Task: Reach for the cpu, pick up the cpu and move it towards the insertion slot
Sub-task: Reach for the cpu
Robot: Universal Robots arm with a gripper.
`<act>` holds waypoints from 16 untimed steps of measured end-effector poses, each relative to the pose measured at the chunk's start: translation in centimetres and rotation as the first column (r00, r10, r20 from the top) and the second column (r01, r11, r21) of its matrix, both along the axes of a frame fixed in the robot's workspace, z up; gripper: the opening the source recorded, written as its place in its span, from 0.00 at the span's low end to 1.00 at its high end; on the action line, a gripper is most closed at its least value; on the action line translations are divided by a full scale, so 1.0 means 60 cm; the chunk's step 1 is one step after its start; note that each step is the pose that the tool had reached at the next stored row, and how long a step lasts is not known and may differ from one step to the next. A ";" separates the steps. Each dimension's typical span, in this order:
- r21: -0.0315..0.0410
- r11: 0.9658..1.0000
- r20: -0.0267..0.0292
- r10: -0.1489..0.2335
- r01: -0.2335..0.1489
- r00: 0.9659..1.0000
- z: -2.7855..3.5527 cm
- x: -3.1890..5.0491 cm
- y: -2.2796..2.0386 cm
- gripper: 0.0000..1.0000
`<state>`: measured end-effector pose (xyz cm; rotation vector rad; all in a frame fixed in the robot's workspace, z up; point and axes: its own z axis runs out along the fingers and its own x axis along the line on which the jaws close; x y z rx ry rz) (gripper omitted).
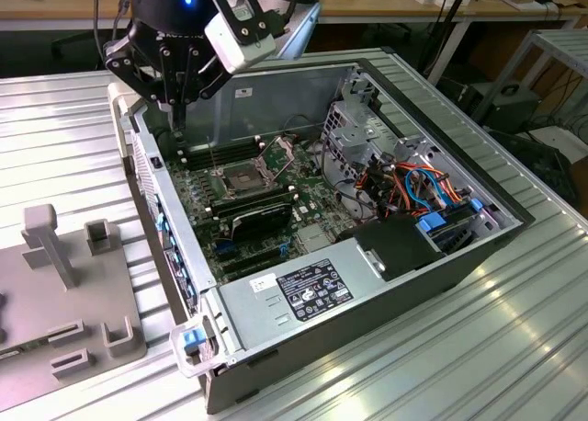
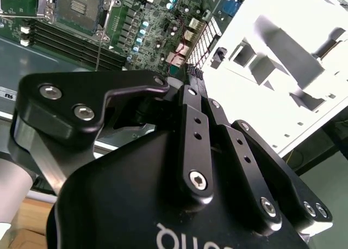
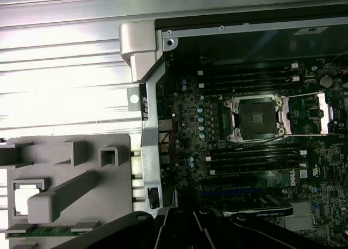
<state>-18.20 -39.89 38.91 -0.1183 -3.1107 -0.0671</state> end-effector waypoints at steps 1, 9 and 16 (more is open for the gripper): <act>0.000 1.000 0.000 0.000 0.000 1.000 0.000 -0.002 0.0000 0.11; 0.000 1.000 -0.003 0.000 0.000 1.000 -0.001 -0.014 0.0000 0.11; 0.000 1.000 -0.006 0.000 0.000 1.000 -0.001 -0.024 0.0000 0.11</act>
